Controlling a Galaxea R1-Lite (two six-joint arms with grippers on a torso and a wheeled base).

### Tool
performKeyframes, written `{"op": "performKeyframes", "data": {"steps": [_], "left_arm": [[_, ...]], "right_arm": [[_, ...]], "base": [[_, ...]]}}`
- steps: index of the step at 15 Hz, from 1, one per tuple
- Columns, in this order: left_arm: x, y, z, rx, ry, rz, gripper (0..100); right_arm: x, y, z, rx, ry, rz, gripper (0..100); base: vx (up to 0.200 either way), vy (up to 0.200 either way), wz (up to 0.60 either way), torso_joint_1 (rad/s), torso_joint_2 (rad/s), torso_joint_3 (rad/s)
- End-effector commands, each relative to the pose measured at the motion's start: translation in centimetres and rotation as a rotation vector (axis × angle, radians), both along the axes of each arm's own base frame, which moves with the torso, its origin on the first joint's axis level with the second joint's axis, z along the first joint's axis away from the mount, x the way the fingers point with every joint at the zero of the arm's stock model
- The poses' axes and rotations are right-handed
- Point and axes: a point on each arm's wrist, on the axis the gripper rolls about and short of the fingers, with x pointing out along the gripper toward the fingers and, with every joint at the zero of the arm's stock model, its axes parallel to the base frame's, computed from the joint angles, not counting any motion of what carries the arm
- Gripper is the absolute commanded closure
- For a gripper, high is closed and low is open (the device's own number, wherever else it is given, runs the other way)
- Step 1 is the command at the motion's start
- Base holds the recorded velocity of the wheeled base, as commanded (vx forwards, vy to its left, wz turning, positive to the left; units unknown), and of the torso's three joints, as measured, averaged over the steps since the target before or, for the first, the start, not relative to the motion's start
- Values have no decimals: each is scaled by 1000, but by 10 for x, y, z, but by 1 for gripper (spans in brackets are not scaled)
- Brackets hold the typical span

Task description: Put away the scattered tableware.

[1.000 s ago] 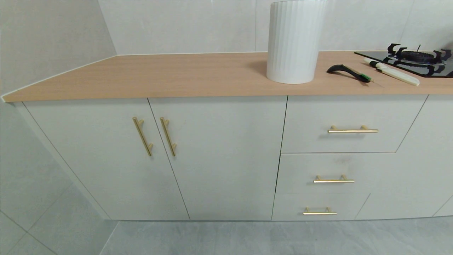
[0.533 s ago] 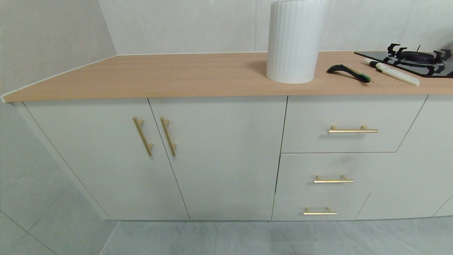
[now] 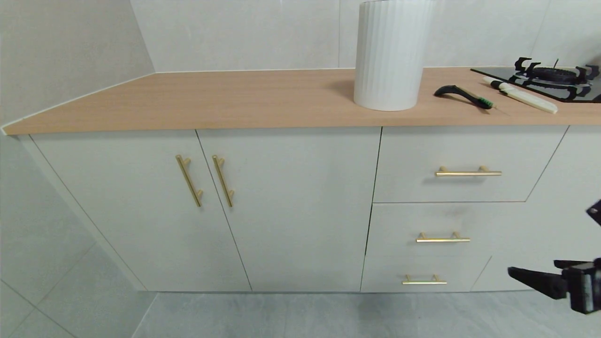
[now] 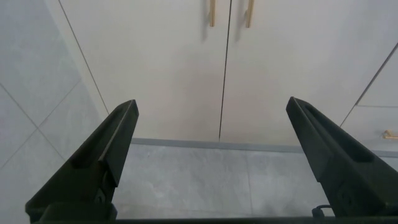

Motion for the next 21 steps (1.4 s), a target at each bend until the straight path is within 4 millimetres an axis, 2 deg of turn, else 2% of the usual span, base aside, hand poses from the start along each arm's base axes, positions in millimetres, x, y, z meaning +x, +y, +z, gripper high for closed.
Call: {"op": "performKeyframes", "data": {"steps": [1, 4, 7, 9, 11, 15, 17, 21], "left_arm": [[0, 0, 0, 0, 0, 1, 0], [0, 0, 0, 0, 0, 1, 0], [0, 0, 0, 0, 0, 1, 0], [0, 0, 0, 0, 0, 1, 0], [0, 0, 0, 0, 0, 1, 0], [0, 0, 0, 0, 0, 1, 0], [0, 0, 0, 0, 0, 1, 0], [0, 0, 0, 0, 0, 1, 0]], "right_arm": [[98, 1, -57, -20, 159, -27, 0], [143, -1, -99, -78, 150, -106, 0], [177, -6, -108, -85, 104, -138, 0], [191, -11, -112, -93, 87, -166, 0], [201, -13, -117, -106, 83, -168, 0], [220, -13, -141, -169, 25, -216, 0], [223, -12, -151, -195, 5, -238, 0], [228, -7, -158, -208, 3, -242, 0]], "base": [[0, 0, 0, 0, 0, 0], [0, 0, 0, 0, 0, 0], [0, 0, 0, 0, 0, 0], [0, 0, 0, 0, 0, 0], [0, 0, 0, 0, 0, 0], [0, 0, 0, 0, 0, 0], [0, 0, 0, 0, 0, 0], [0, 0, 0, 0, 0, 0]]}}
